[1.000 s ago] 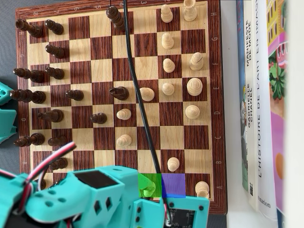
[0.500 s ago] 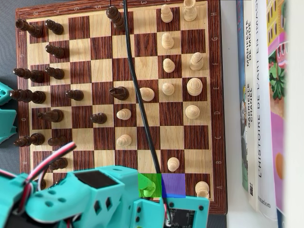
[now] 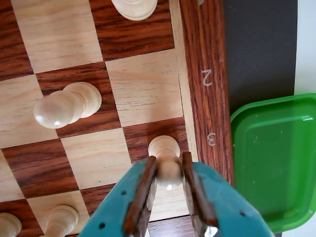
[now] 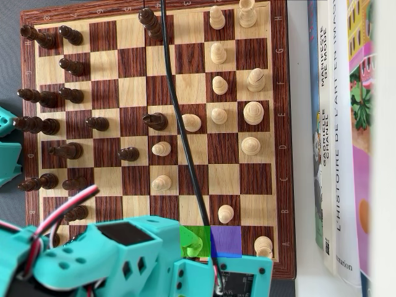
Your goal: Play chess
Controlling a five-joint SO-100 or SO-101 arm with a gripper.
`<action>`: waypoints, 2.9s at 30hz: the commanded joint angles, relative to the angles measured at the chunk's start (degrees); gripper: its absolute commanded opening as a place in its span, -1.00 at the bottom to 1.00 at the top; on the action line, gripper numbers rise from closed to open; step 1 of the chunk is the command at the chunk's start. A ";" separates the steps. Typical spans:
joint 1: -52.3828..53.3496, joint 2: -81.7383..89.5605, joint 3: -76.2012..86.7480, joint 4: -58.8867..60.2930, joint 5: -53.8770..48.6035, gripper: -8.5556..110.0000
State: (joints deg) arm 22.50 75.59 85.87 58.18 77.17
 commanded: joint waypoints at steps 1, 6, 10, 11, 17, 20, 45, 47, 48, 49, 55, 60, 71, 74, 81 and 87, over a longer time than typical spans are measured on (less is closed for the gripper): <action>-0.09 0.35 -2.81 -0.53 -0.18 -0.69; -0.09 0.35 -2.81 -0.26 -0.09 -0.68; -0.18 0.35 -2.81 -0.18 -0.18 -0.64; -0.18 0.35 -2.81 -0.26 -0.18 -0.63; -0.18 0.70 -2.90 -0.53 -0.18 -0.63; -0.18 3.25 -2.37 -0.09 -0.18 -0.63; -1.76 34.19 11.16 0.09 0.53 -0.63; -1.76 37.79 13.36 0.09 0.53 -0.63; -1.85 39.64 14.59 0.09 0.53 -0.63; -2.46 41.48 15.82 0.09 0.53 -0.63; -6.94 52.73 24.70 -0.62 3.43 -0.63; -9.40 64.42 34.28 -0.62 4.04 -0.63; -15.21 87.10 56.78 -10.55 4.04 -0.63; -15.73 91.76 62.14 -16.79 4.13 -0.63; -17.58 98.79 69.79 -28.13 4.13 -0.63; -19.07 103.45 75.67 -39.64 8.79 -0.63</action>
State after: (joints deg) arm 3.96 176.92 160.58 23.73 83.23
